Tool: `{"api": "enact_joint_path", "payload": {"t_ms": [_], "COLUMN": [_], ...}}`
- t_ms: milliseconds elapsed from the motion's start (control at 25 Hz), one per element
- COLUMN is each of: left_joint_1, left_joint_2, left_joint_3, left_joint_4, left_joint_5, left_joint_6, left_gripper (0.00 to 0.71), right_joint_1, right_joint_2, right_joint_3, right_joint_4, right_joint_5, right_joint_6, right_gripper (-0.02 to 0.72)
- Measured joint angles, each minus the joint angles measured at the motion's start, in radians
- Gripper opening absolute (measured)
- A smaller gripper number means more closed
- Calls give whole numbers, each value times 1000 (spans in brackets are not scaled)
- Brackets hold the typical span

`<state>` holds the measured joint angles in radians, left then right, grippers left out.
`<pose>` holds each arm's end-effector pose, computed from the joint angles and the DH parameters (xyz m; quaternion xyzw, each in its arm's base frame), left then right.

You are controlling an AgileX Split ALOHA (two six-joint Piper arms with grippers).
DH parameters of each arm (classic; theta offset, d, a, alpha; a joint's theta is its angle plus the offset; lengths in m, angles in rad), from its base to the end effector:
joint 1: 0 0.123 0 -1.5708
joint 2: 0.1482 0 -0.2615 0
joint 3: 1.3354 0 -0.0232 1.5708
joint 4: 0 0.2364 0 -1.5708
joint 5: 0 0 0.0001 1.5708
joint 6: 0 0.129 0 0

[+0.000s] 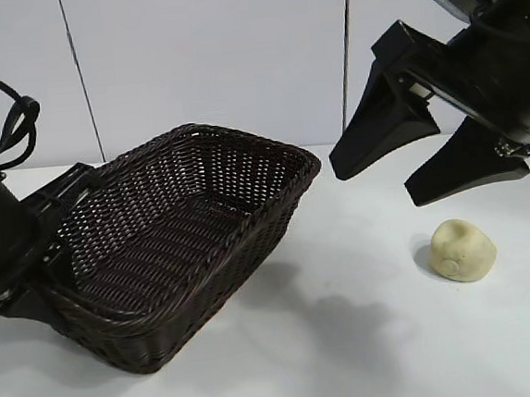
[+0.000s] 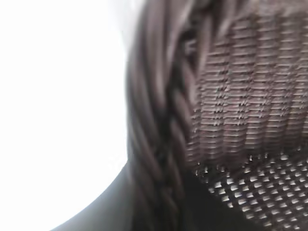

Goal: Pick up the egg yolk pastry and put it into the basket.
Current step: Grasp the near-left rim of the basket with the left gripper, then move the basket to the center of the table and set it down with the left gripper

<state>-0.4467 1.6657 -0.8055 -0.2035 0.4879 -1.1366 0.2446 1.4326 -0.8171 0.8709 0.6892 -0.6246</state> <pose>0.2549 -0.1357 0.1064 -0.4089 0.8975 -0.1520 0.0646 0.2543 0.1282 0.1895 -0.1279 0.9247 0.2854 0.2171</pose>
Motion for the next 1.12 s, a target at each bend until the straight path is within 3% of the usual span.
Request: {"api": "enact_joint_path", "payload": {"t_ms": [320, 520, 640, 760, 960, 1120], "left_joint_1": [0, 12, 54, 128, 218, 252], "left_joint_2": [0, 1, 1, 1, 3, 31], "left_joint_3": [-48, -141, -189, -221, -245, -272], "left_joint_4": [5, 23, 23, -14, -241, -327], "left_joint_5": [32, 117, 183, 225, 280, 344], "left_joint_6": [2, 142, 214, 363, 755, 937], "left_gripper": [96, 96, 96, 96, 96, 96], "right_joint_1": [0, 0, 0, 0, 0, 0], "right_joint_2": [0, 0, 0, 0, 0, 0], "right_joint_3": [0, 0, 0, 0, 0, 0], "right_joint_4": [0, 0, 0, 0, 0, 0], "right_joint_5": [5, 11, 12, 18, 19, 19], "right_joint_6": [0, 0, 0, 0, 0, 0], "right_gripper": [581, 581, 581, 581, 581, 581]}}
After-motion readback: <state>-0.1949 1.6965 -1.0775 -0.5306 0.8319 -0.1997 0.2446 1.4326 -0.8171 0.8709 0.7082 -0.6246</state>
